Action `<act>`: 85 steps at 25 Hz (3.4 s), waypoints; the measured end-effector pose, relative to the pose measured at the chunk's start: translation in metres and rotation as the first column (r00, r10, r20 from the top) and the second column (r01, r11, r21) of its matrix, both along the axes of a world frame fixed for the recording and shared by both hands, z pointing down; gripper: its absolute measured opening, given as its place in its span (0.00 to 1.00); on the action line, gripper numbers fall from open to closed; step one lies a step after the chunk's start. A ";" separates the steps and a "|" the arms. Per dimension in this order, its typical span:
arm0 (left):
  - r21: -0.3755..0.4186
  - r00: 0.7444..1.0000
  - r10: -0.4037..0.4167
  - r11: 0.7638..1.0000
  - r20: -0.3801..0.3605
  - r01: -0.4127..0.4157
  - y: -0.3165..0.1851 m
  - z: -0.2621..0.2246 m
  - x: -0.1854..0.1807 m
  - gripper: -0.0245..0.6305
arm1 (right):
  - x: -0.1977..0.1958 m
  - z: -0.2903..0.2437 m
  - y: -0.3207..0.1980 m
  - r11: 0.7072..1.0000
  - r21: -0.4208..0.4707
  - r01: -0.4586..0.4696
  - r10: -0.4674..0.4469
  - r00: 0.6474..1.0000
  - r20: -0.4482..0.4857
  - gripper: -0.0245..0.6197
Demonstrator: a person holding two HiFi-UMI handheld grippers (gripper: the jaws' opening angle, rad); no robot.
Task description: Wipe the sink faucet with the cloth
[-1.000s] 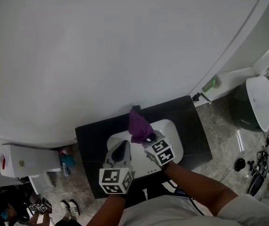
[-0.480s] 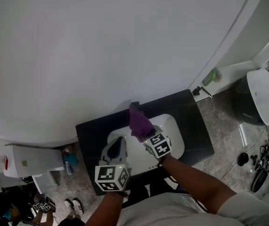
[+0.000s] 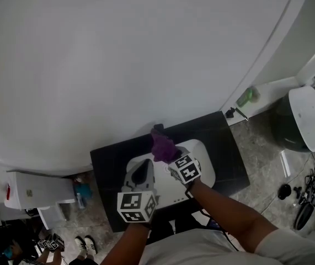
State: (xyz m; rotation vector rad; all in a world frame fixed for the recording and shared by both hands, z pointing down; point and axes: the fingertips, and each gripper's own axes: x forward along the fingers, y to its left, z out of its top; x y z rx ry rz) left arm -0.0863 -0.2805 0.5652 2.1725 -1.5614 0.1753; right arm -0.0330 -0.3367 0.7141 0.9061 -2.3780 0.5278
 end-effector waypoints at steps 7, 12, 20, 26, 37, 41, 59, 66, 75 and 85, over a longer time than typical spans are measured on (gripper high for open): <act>-0.006 1.000 -0.002 1.000 -0.009 0.002 -0.003 0.001 -0.001 0.04 | 0.023 0.026 0.063 0.996 -0.083 0.044 -0.048 0.997 -0.054 0.11; 0.005 1.000 -0.005 1.000 -0.012 0.005 -0.002 -0.006 -0.005 0.04 | 0.079 -0.009 0.026 0.996 0.013 -0.083 0.084 0.993 -0.086 0.11; -0.016 1.000 -0.019 1.000 -0.006 0.019 -0.004 0.003 -0.009 0.04 | 0.039 -0.031 -0.086 0.995 0.102 -0.008 0.019 0.993 -0.116 0.11; -0.050 1.000 -0.028 0.998 0.007 0.028 -0.005 0.019 -0.017 0.04 | 0.020 0.051 -0.090 0.999 -0.047 0.012 -0.018 0.989 -0.150 0.11; -0.039 1.000 -0.006 0.999 0.016 0.007 -0.003 0.013 -0.019 0.04 | 0.040 0.066 -0.052 0.996 -0.094 -0.007 -0.001 0.996 -0.084 0.11; -0.003 1.000 0.010 1.000 0.019 -0.010 0.007 -0.017 -0.010 0.04 | 0.047 -0.041 -0.025 1.000 0.020 -0.011 0.010 0.997 0.072 0.12; 0.262 0.998 0.002 0.965 0.065 -0.019 0.034 -0.166 -0.006 0.04 | 0.025 -0.331 0.076 0.925 0.381 -0.015 -0.135 0.921 0.365 0.12; 0.271 0.998 -0.005 0.962 0.066 -0.013 0.035 -0.170 -0.011 0.04 | 0.016 -0.330 0.078 0.925 0.381 0.004 -0.144 0.929 0.341 0.11; 0.257 0.999 -0.006 0.966 0.042 -0.005 0.028 -0.171 -0.014 0.04 | 0.015 -0.327 0.071 0.926 0.377 -0.004 -0.132 0.933 0.334 0.11; 0.258 0.999 -0.011 0.966 0.047 -0.001 0.024 -0.171 -0.013 0.04 | 0.018 -0.331 0.067 0.925 0.380 -0.018 -0.117 0.937 0.329 0.11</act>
